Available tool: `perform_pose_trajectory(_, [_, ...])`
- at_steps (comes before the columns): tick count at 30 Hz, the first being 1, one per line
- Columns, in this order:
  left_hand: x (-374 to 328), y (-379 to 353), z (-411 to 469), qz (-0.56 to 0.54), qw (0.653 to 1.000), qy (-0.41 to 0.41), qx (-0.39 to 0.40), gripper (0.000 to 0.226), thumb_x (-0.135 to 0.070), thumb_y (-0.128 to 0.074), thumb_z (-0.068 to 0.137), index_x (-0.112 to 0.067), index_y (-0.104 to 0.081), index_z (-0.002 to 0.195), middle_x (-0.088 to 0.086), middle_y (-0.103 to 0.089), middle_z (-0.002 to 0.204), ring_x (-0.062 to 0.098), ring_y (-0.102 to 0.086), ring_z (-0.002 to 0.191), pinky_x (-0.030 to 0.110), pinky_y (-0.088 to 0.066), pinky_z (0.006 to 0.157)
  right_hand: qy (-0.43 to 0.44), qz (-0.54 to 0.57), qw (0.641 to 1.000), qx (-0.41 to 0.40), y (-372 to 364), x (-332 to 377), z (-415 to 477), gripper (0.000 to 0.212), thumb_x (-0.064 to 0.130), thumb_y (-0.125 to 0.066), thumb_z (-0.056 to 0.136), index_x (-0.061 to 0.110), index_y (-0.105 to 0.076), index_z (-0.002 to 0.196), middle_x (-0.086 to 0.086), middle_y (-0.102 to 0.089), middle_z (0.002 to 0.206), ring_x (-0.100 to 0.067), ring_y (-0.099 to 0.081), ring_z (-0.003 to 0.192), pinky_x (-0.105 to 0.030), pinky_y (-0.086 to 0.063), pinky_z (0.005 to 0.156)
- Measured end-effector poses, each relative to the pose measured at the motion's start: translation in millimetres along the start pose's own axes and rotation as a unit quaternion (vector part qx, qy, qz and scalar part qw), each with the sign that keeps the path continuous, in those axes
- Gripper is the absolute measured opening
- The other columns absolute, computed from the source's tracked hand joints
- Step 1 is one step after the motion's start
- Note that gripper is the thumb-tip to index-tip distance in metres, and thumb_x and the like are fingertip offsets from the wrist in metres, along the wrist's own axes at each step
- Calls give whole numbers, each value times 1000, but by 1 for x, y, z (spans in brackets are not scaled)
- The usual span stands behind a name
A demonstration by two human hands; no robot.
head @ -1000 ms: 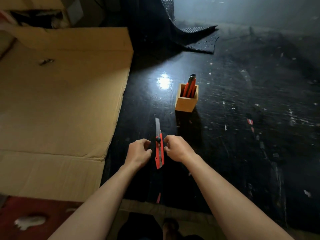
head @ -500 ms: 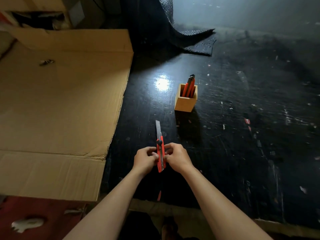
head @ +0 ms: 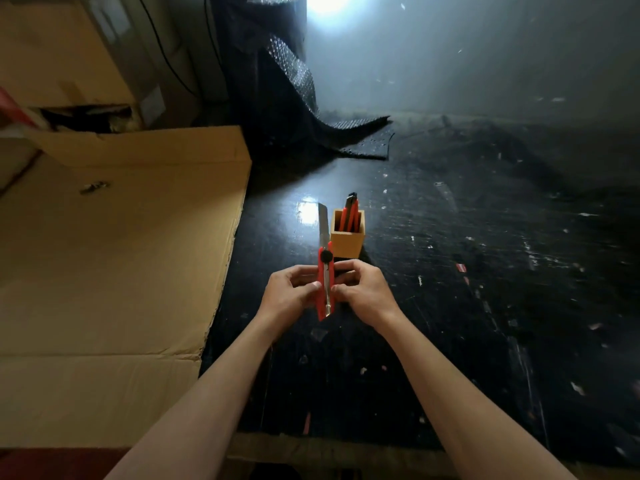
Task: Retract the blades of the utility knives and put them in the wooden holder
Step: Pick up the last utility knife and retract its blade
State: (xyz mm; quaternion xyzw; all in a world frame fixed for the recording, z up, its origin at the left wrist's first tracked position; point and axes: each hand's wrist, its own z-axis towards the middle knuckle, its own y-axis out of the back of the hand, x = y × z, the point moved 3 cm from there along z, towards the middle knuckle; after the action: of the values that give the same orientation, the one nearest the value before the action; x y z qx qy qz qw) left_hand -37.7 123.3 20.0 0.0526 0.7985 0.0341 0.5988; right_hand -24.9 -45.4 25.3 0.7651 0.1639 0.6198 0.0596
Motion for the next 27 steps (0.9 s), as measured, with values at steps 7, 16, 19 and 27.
perform_pose_trajectory(7, [-78,-12,5,-37,997,-65,9,27,6,-67,93,1,-71,119,18,-79,106,23,-80,87,37,-66,78,82,94,992,-25,45,61,-3,28,6,-77,88,5,-67,114,-14,-77,98,-23,-79,87,-38,-66,76])
perform_pose_trajectory(16, [-145,-38,-12,-96,986,-128,41,28,13,-62,92,-6,-75,107,9,-82,92,22,-80,81,33,-66,71,162,101,977,-90,100,119,-15,16,12,-74,92,8,-71,107,-13,-78,96,-26,-79,87,-40,-66,76])
perform_pose_trajectory(19, [-160,-43,-18,-95,984,-142,41,31,16,-60,91,-7,-77,102,11,-82,90,24,-79,77,33,-65,68,191,74,971,-121,115,141,-18,19,12,-73,93,17,-68,111,-5,-75,101,-18,-76,92,-31,-65,73])
perform_pose_trajectory(27, [-200,-51,-27,-86,978,-185,47,36,20,-57,91,-6,-78,105,7,-82,88,19,-80,75,28,-63,64,260,-1,956,-140,138,177,-25,14,20,-67,98,20,-76,109,9,-75,105,-9,-71,98,-20,-62,79])
